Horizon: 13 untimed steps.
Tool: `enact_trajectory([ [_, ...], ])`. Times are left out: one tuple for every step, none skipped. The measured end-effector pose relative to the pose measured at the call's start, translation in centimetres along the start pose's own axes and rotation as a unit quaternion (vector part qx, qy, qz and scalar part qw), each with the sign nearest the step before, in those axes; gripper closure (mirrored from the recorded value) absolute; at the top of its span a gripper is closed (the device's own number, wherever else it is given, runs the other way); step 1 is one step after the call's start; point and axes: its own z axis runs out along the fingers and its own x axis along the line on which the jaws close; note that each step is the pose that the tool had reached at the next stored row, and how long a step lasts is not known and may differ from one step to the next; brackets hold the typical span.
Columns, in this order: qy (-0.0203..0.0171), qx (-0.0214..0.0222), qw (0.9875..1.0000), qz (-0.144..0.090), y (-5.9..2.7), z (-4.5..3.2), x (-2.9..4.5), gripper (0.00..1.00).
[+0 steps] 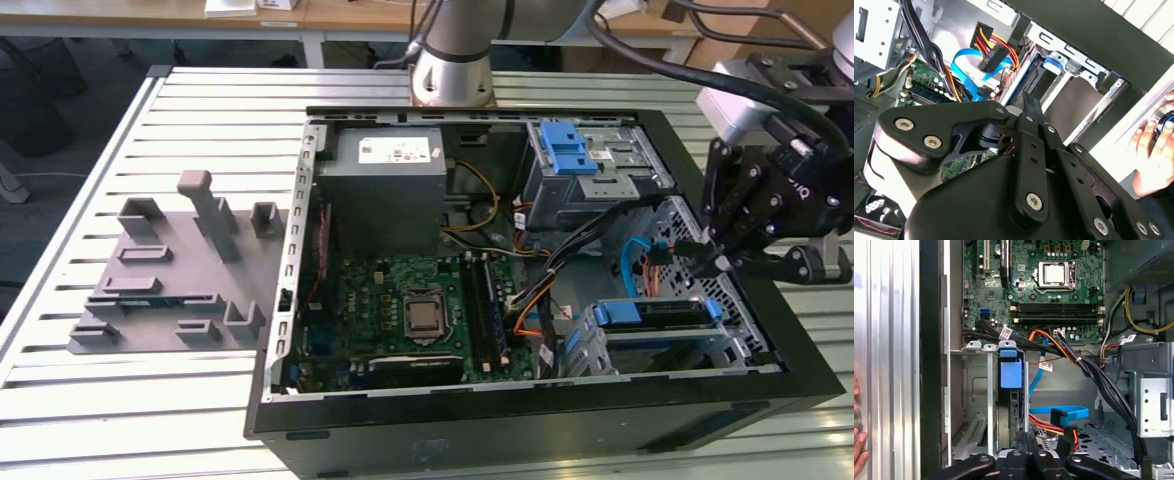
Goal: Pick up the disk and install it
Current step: 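Insert the first disk wire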
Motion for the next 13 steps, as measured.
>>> enact_trajectory([
  [-0.0001,0.0,1.0,0.0,-0.08,0.01,-0.14,0.89],
  [0.0,0.0,1.0,0.0,-0.16,0.01,-0.27,0.89],
  [0.0,0.0,1.0,0.0,-0.23,0.01,-0.37,0.89],
  [0.0,0.0,1.0,0.0,-0.29,0.01,-0.48,0.89],
  [0.0,0.0,1.0,0.0,-0.34,0.01,-0.61,0.89],
  [0.0,0.0,1.0,0.001,-0.39,0.02,-0.72,0.89],
  [-0.0001,0.0001,1.0,0.003,-0.44,0.02,-0.8,0.89],
  [-0.0001,0.0002,1.0,0.006,-0.45,0.02,-0.85,0.89],
  [-0.0001,0.0002,1.0,0.01,-0.47,0.02,-0.9,0.89],
  [-0.0002,0.0003,0.9999,0.013,-0.48,0.03,-0.95,0.89],
  [-0.0002,0.0004,0.9999,0.016,-0.5,0.03,-1.0,0.89],
  [-0.0002,0.0005,0.9998,0.019,-0.5,0.03,-1.05,0.89],
  [-0.0002,0.0006,0.9998,0.021,-0.5,0.04,-1.14,0.89],
])
